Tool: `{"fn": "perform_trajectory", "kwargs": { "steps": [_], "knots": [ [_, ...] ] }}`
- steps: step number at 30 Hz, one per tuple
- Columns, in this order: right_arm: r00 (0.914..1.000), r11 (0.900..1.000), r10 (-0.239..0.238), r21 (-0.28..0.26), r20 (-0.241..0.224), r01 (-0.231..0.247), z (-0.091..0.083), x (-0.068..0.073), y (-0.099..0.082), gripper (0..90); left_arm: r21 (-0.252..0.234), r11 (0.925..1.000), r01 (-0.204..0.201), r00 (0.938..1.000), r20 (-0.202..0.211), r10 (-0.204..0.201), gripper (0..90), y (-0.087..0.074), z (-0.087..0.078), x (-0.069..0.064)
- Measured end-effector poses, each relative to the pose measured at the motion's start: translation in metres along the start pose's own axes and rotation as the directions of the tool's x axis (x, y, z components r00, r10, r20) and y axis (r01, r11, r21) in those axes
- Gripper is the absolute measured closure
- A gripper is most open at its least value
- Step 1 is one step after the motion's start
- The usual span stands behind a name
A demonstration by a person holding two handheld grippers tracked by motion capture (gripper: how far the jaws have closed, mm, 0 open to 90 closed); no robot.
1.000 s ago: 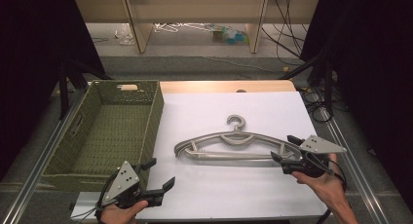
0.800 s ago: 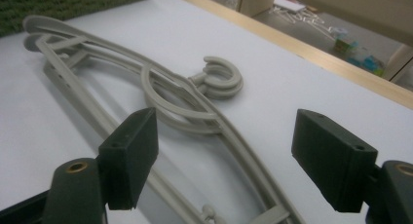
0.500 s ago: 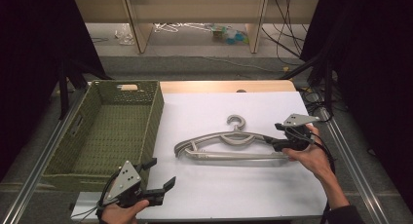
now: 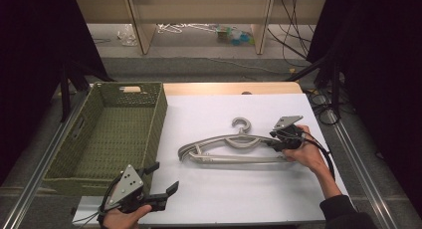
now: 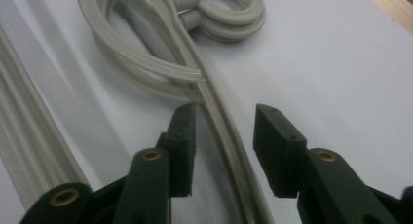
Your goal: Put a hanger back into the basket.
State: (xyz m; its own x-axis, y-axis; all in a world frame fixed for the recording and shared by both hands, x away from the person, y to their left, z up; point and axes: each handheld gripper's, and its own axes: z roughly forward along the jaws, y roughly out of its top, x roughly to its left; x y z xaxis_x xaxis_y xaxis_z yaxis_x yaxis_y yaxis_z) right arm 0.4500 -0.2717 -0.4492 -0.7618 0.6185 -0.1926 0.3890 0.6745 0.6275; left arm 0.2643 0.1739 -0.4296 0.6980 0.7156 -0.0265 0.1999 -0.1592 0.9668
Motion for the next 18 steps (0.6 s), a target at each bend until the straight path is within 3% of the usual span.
{"fn": "perform_trajectory", "kwargs": {
  "steps": [3, 4, 7, 8, 12, 13, 14, 15, 16, 18],
  "knots": [
    [0.9998, 0.9997, -0.019, 0.014, -0.008, 0.019, 0.004, 0.002, 0.000, 64.0, 0.006, 1.0000, -0.002, 1.0000, 0.001, 0.002, 16.0, 0.000, 0.000, 0.000],
    [0.9994, 0.9992, -0.033, 0.024, -0.009, 0.033, 0.005, 0.002, 0.000, 64.5, 0.005, 0.9997, 0.023, 0.9997, -0.002, -0.023, 15.9, -0.001, 0.001, -0.001],
    [0.9981, 0.9977, -0.062, 0.027, 0.003, 0.062, 0.006, 0.002, 0.000, 71.4, 0.007, 0.9998, 0.018, 0.9998, -0.003, -0.018, 15.9, 0.000, 0.001, 0.000],
    [0.9976, 0.9972, -0.070, 0.027, 0.006, 0.069, 0.005, 0.001, 0.001, 73.4, 0.011, 0.9999, 0.000, 1.0000, 0.002, 0.000, 15.9, 0.000, 0.001, 0.001],
    [0.9929, 0.9918, -0.118, 0.047, -0.012, 0.119, 0.003, 0.003, 0.000, 75.7, 0.006, 0.9998, 0.020, 0.9998, 0.003, -0.020, 15.9, 0.000, 0.002, -0.001],
    [0.9853, 0.9829, -0.170, 0.069, -0.014, 0.171, 0.000, 0.004, 0.002, 77.3, 0.008, 0.9997, 0.021, 0.9998, 0.001, -0.021, 16.0, 0.000, 0.002, -0.001],
    [0.9853, 0.9829, -0.170, 0.069, -0.014, 0.171, 0.000, 0.004, 0.002, 77.3, 0.008, 0.9997, 0.021, 0.9998, 0.001, -0.021, 15.9, 0.000, 0.002, -0.001],
    [0.9819, 0.9784, -0.188, 0.084, -0.025, 0.189, -0.002, 0.005, 0.004, 78.0, -0.003, 1.0000, 0.006, 0.9999, 0.012, -0.006, 15.9, 0.000, 0.002, 0.000],
    [0.9722, 0.9677, -0.234, 0.094, -0.011, 0.234, -0.004, 0.009, 0.005, 78.8, -0.004, 0.9998, 0.019, 0.9998, 0.009, -0.019, 16.0, 0.000, 0.002, 0.000],
    [0.9685, 0.9636, -0.248, 0.097, -0.020, 0.249, -0.005, 0.009, 0.006, 79.1, 0.008, 0.9998, 0.016, 0.9999, 0.001, -0.016, 16.0, 0.000, 0.002, 0.000]
  ]
}}
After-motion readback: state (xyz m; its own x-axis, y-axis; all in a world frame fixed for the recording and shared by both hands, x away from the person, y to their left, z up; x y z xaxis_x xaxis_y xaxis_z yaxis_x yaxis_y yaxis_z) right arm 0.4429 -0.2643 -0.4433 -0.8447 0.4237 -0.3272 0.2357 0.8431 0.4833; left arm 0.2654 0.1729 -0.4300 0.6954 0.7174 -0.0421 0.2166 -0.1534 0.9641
